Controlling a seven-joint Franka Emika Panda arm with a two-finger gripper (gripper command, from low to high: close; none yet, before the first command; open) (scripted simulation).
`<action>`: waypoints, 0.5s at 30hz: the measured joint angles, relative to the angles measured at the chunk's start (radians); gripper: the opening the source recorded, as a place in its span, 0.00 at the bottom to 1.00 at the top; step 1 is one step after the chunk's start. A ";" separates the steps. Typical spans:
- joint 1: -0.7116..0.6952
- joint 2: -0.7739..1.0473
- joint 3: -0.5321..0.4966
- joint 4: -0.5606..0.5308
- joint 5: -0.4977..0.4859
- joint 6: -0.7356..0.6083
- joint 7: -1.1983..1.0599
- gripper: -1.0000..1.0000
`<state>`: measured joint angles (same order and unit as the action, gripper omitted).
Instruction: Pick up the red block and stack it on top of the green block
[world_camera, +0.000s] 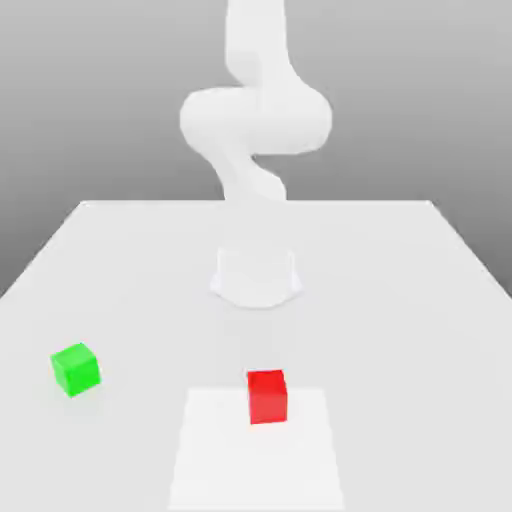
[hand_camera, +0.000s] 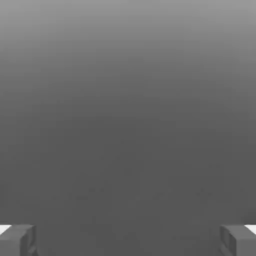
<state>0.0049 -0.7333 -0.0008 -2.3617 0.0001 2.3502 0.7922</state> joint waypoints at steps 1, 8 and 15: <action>0.002 0.033 0.000 -0.029 0.000 0.024 -0.004 0.50; 0.020 0.259 -0.005 -0.229 -0.001 0.190 -0.029 0.50; 0.035 0.510 -0.004 -0.441 0.000 0.370 -0.058 0.50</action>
<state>0.0399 -0.2235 -0.0053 -2.8030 0.0000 2.7197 0.7343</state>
